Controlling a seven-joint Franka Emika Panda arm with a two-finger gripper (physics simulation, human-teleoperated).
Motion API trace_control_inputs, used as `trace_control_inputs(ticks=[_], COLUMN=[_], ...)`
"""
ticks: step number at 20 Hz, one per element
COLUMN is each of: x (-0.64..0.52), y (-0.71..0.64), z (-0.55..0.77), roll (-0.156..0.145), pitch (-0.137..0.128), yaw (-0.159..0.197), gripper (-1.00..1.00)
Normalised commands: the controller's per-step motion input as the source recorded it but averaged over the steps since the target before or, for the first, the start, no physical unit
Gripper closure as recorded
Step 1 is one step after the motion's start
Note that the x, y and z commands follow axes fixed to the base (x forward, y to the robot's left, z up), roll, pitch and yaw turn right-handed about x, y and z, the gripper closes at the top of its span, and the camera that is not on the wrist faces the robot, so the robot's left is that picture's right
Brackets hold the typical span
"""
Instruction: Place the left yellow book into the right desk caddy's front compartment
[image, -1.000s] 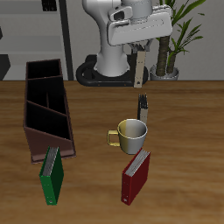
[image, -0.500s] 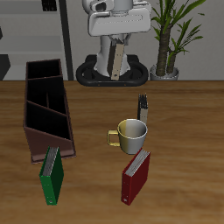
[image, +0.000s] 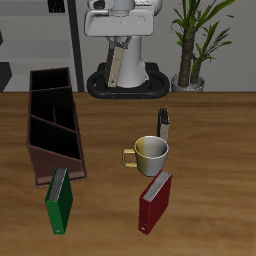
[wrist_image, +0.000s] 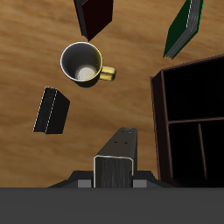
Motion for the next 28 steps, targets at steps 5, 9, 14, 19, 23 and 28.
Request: trace_control_inputs(ticks=[5,9,14,19,23,28], x=[-0.22,-0.18,-0.10,-0.01,0.09,0.06], y=[-0.42,-0.45,-0.43,-0.31,-0.20,-0.14], z=[-0.05,0.09,0.07,0.04,-0.02,0.02], roll=[-0.055,-0.038,-0.060,-0.007,0.015,0.009], pitch=[0.014,-0.003,-0.053,0.001,0.017,0.006], yaw=[0.020,0.048,0.042,0.013,0.051,0.046], gripper=[1.00,1.00,1.00,1.00,1.00,1.00])
